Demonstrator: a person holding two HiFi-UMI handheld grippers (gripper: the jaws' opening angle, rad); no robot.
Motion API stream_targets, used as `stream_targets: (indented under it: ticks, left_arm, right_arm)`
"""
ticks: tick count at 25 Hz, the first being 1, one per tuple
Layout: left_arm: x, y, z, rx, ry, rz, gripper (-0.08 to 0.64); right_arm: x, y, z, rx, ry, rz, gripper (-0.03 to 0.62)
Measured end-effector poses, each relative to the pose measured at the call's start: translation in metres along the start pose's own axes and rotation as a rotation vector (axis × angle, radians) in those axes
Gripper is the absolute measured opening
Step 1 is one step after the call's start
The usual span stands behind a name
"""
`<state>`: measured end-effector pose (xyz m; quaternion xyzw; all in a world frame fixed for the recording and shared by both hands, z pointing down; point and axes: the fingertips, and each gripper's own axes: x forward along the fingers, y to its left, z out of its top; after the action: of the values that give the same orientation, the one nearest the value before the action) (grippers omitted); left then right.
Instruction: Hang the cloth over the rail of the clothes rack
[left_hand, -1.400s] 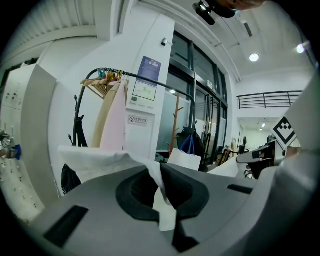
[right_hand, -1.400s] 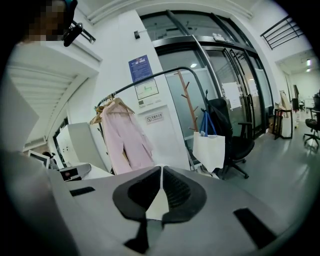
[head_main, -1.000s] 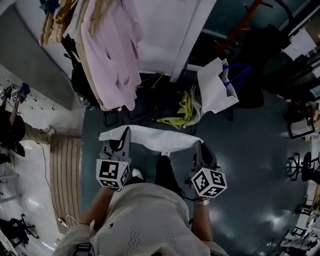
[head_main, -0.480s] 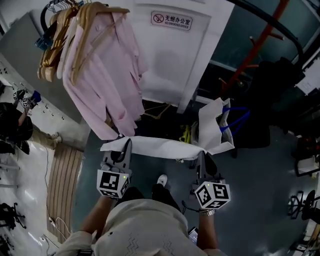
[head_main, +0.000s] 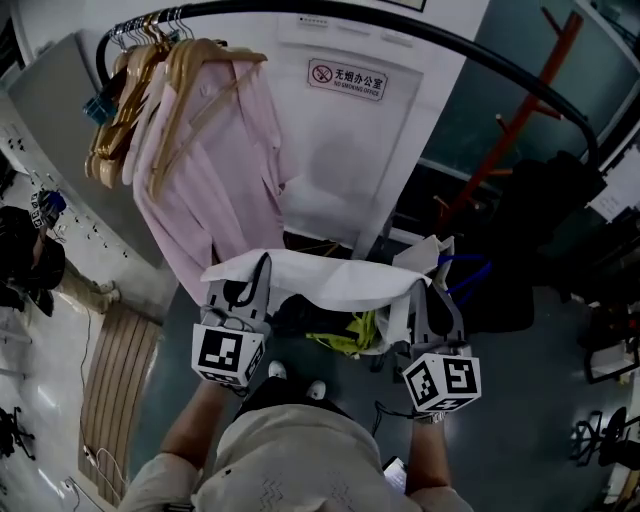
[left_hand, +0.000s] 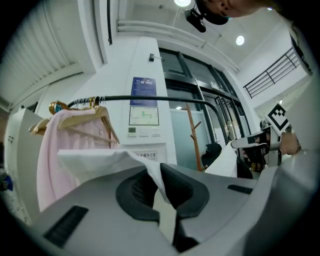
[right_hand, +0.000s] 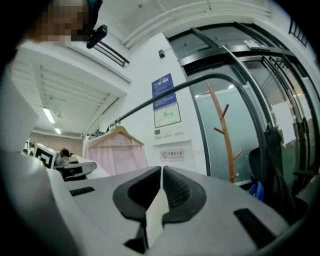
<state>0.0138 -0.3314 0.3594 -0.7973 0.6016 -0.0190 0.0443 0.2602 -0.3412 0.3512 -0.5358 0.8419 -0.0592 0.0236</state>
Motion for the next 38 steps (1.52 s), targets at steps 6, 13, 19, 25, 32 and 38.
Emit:
stream_targets:
  ticks: [6,13,19,25,32,38]
  left_arm:
    - [0.021,0.033,0.071,0.025,-0.153,-0.019,0.015]
    - [0.048,0.053,0.175,0.130,-0.367,-0.074,0.015]
    - [0.062,0.067,0.263,0.213,-0.548,-0.099,0.015]
    - [0.086,0.082,0.331,0.268,-0.647,-0.110,0.015]
    - [0.112,0.090,0.392,0.347,-0.687,-0.107,0.015]
    - [0.158,0.103,0.438,0.368,-0.680,-0.057,0.017]
  right_arm:
    - [0.015,0.015,0.085,-0.113,-0.143,0.041,0.025]
    - [0.029,0.027,0.196,-0.177,-0.312,0.059,0.025]
    - [0.035,0.034,0.283,-0.285,-0.449,0.010,0.025]
    - [0.050,0.039,0.354,-0.324,-0.540,-0.009,0.025]
    - [0.075,0.028,0.417,-0.393,-0.575,-0.063,0.025]
    - [0.103,0.014,0.467,-0.458,-0.602,-0.075,0.025]
